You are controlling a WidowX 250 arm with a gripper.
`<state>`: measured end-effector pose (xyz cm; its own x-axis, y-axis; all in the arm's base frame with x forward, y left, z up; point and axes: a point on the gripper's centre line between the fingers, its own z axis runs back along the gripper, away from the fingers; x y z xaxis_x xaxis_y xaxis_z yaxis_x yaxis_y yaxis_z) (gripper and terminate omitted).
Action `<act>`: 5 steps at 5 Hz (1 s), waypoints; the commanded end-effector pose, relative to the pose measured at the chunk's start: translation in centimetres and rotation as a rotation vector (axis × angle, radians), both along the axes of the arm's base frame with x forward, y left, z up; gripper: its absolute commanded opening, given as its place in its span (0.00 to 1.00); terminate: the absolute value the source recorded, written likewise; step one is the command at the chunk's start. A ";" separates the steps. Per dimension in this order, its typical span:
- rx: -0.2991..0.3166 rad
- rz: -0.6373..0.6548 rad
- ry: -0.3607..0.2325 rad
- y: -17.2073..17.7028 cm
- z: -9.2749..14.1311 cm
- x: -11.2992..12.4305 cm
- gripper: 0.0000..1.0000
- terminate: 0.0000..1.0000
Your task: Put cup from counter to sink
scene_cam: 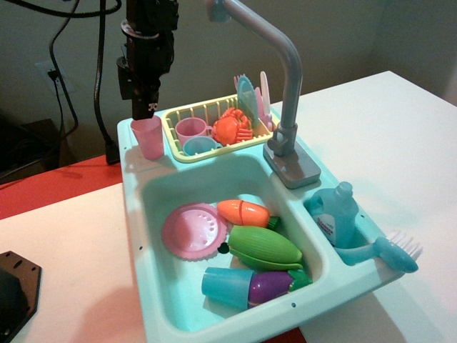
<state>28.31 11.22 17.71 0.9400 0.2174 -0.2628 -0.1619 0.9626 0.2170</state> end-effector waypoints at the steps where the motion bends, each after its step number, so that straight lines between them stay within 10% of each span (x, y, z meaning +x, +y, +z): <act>1: 0.000 0.000 0.000 0.0 0.0 0.0 1.00 0.00; 3: -0.001 0.017 0.015 -0.1 -1.2 -0.2 1.00 0.00; 4: 0.010 0.036 -0.002 0.4 -1.7 -0.8 0.00 0.00; 5: 0.014 0.035 -0.008 0.5 -1.7 -1.0 0.00 0.00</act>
